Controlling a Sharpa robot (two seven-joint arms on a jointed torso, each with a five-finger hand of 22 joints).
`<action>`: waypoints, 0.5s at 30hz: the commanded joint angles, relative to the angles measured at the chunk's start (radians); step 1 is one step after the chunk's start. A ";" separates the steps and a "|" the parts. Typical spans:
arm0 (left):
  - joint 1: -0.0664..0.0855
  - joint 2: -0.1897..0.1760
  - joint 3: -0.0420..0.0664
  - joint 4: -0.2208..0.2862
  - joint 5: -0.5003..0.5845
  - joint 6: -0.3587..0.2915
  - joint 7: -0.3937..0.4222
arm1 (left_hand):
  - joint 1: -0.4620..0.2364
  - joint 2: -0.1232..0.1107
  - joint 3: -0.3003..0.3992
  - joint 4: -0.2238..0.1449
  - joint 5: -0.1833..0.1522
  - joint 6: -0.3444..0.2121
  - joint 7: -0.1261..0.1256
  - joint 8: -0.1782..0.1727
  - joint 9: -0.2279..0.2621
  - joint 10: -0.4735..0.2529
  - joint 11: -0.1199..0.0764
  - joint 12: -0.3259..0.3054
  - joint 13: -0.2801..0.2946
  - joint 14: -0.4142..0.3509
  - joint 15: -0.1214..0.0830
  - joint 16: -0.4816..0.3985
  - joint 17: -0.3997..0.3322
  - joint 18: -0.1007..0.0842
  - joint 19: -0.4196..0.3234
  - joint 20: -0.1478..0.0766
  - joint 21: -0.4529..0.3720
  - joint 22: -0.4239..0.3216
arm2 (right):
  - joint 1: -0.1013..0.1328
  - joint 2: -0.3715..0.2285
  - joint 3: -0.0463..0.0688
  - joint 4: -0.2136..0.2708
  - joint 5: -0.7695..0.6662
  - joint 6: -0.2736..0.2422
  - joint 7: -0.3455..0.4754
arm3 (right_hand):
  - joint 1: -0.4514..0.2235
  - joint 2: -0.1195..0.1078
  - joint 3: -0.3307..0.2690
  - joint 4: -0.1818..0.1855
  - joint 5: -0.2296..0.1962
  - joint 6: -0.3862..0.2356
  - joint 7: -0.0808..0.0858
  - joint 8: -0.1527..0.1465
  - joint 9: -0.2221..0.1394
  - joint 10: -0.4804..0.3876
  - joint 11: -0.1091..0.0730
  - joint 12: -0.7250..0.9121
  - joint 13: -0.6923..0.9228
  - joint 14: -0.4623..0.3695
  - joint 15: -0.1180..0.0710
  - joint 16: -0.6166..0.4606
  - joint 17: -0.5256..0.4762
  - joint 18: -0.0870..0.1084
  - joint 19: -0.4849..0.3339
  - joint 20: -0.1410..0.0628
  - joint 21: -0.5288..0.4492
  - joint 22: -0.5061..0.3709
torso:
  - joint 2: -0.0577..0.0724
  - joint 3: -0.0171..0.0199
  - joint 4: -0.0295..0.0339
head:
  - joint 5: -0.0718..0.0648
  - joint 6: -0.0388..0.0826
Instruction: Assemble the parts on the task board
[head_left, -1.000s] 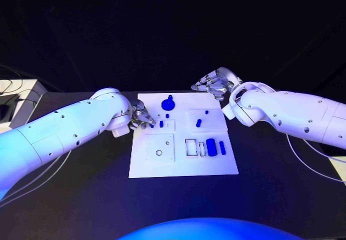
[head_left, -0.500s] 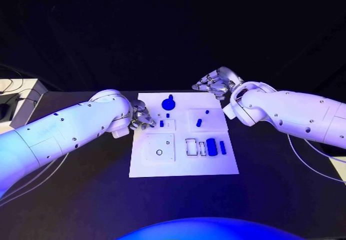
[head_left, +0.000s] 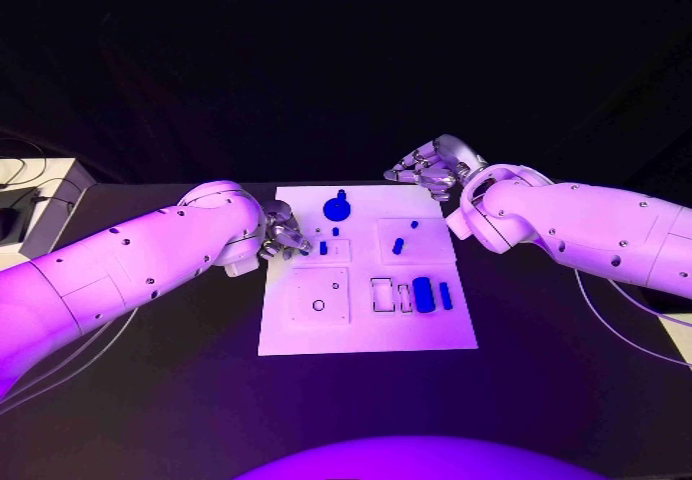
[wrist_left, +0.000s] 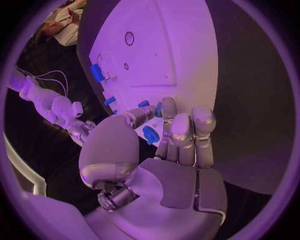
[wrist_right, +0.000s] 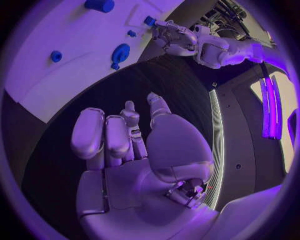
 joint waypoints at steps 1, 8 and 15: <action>-0.009 0.004 -0.006 -0.013 0.000 0.009 -0.002 | 0.019 0.012 0.108 -0.102 0.000 0.002 -0.008 -0.004 0.003 -0.002 -0.006 -0.004 0.001 0.006 -0.002 -0.003 0.002 -0.010 0.002 -0.006 0.002 0.000 | 0.000 0.001 0.001 0.000 -0.005 0.010 0.008 | -0.003 0.008 -0.002 -0.005 0.006 0.005 0.001 -0.003 -0.001 0.002 -0.001 0.000 0.001 -0.001 -0.004 -0.005 0.001 0.004 0.042 -0.006 -0.002 0.142 | -0.001 0.0003 0.0004 | 0.000 -0.001; -0.008 0.010 -0.006 -0.038 0.018 0.015 0.007 | 0.030 0.024 0.050 -0.085 -0.008 0.006 -0.007 -0.031 -0.014 -0.009 -0.002 0.001 0.004 0.000 0.003 -0.009 -0.006 -0.006 -0.006 0.003 -0.009 -0.007 | 0.000 0.000 0.001 -0.001 -0.006 0.009 0.007 | -0.002 0.010 -0.002 -0.004 0.007 0.005 0.001 -0.004 -0.002 0.003 -0.001 -0.002 0.002 -0.001 -0.004 -0.006 0.001 0.004 0.042 -0.006 -0.003 0.142 | -0.002 0.0004 0.0003 | -0.001 -0.003; -0.008 0.012 -0.006 -0.052 0.033 0.017 0.010 | 0.053 0.014 -0.134 -0.026 -0.013 0.037 -0.014 -0.086 -0.052 -0.022 -0.001 0.007 0.005 -0.008 0.003 -0.024 -0.029 -0.004 -0.010 0.008 -0.022 -0.017 | 0.000 -0.001 0.001 -0.001 -0.006 0.009 0.007 | -0.002 0.012 -0.001 -0.003 0.007 0.005 0.001 -0.004 -0.002 0.003 -0.001 -0.001 0.002 -0.001 -0.004 -0.006 0.001 0.004 0.042 -0.006 -0.003 0.142 | -0.001 0.0003 0.0004 | -0.001 -0.003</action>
